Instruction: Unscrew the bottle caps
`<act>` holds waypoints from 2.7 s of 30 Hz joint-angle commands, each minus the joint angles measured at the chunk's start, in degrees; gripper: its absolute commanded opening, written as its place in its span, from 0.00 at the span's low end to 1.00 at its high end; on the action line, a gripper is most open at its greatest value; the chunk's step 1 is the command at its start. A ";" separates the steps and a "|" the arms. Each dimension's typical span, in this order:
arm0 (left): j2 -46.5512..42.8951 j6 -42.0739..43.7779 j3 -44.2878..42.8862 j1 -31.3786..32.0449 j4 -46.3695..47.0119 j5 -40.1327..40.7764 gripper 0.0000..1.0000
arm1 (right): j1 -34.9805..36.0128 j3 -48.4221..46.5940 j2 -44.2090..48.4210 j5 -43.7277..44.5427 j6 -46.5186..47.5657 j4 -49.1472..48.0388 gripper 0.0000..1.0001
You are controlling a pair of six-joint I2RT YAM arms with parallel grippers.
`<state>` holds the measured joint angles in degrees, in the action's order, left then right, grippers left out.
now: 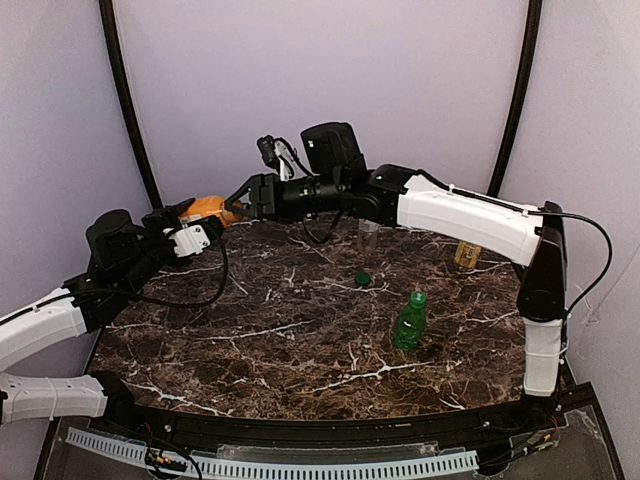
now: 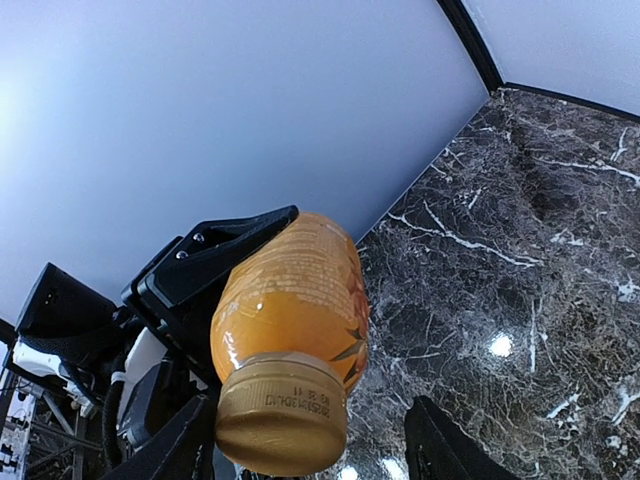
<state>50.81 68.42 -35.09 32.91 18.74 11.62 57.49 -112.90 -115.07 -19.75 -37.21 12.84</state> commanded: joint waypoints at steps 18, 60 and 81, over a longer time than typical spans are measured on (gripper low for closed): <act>0.08 -3.18 -2.36 0.23 -1.58 -1.09 0.17 | 0.52 -3.38 -2.97 -7.62 4.71 -1.80 0.00; -1.37 -20.17 -14.86 0.21 -50.36 -50.35 0.09 | 12.74 16.45 9.69 8.55 106.40 0.93 0.03; -2.80 -18.82 -13.60 0.23 -49.20 -46.80 0.07 | 13.08 17.15 11.72 10.06 100.54 -3.60 0.57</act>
<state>48.82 49.84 -48.60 32.03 -33.28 -30.24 70.19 -96.73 -103.42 -12.49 64.99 16.99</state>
